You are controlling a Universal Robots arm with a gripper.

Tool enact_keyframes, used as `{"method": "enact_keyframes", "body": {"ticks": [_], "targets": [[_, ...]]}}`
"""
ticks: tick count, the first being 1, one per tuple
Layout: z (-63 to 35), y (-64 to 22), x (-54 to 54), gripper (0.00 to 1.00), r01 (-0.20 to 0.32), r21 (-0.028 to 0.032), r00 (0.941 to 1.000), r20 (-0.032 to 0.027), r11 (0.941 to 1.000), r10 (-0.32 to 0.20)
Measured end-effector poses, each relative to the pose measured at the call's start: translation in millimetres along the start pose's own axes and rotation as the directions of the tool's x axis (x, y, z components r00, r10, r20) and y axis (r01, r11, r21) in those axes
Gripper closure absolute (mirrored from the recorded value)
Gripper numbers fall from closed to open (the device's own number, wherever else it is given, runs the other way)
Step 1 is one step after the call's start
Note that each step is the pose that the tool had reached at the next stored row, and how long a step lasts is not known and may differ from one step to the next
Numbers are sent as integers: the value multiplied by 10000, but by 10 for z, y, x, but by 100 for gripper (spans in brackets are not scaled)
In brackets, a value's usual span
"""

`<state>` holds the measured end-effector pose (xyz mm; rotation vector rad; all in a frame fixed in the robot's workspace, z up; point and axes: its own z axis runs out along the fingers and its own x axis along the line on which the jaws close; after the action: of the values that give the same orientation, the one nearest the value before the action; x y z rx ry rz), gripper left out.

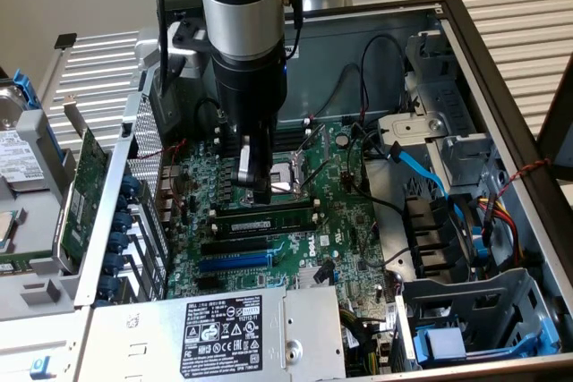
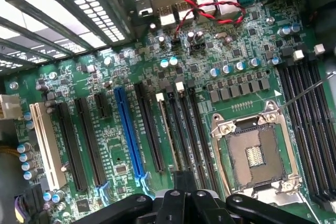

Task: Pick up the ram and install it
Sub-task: 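Press down the ram until it locks into place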

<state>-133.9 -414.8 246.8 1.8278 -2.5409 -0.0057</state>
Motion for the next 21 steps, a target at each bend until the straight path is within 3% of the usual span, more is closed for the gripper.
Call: {"method": "enact_keyframes", "body": {"ticks": [4,8,15,21], "targets": [[1,0,0,89,-649,-5,9979,6,9979,649],[3,0,0,89,-1281,-10,9918,12,9918,1281],[6,0,0,89,-2236,-19,9747,19,9747,2236],[9,0,0,89,-2999,-23,9540,20,9540,2999]]}}
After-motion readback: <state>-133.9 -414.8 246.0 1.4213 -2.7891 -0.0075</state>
